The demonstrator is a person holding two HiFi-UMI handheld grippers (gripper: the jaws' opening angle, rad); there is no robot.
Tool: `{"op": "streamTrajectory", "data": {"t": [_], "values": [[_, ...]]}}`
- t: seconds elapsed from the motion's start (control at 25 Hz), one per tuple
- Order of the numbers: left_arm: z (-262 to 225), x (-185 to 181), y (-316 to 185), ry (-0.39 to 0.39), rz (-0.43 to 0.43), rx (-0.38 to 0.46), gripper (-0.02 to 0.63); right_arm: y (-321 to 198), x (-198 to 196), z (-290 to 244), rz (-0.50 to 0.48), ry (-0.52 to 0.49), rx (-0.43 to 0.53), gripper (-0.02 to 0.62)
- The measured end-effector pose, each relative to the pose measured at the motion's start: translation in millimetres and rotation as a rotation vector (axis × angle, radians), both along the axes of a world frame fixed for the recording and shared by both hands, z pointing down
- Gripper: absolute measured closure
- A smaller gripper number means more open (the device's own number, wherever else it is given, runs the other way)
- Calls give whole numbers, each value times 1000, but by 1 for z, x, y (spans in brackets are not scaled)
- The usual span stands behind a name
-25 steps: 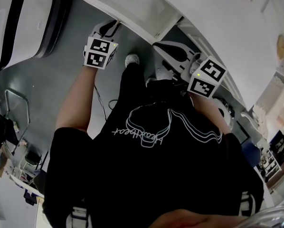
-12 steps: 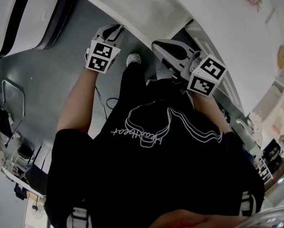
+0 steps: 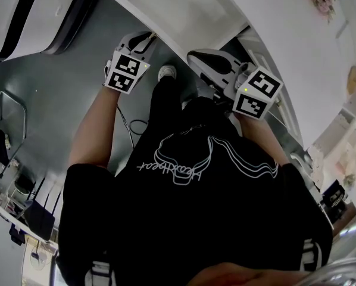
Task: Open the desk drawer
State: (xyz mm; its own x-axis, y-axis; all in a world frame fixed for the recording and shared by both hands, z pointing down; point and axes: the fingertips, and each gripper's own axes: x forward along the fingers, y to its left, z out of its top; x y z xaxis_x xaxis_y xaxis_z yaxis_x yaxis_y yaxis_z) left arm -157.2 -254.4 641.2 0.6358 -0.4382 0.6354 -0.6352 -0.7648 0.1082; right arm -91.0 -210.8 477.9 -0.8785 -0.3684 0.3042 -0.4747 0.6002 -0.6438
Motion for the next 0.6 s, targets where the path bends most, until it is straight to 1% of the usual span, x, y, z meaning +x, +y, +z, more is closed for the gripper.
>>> {"op": "streamTrajectory", "data": {"t": [0.28, 0.6], "values": [[-2, -11, 9, 1, -6, -2, 531, 9, -14, 0, -35, -10, -12, 591], [-3, -14, 12, -9, 8, 3, 531, 14, -17, 0, -59, -3, -17, 591]]}}
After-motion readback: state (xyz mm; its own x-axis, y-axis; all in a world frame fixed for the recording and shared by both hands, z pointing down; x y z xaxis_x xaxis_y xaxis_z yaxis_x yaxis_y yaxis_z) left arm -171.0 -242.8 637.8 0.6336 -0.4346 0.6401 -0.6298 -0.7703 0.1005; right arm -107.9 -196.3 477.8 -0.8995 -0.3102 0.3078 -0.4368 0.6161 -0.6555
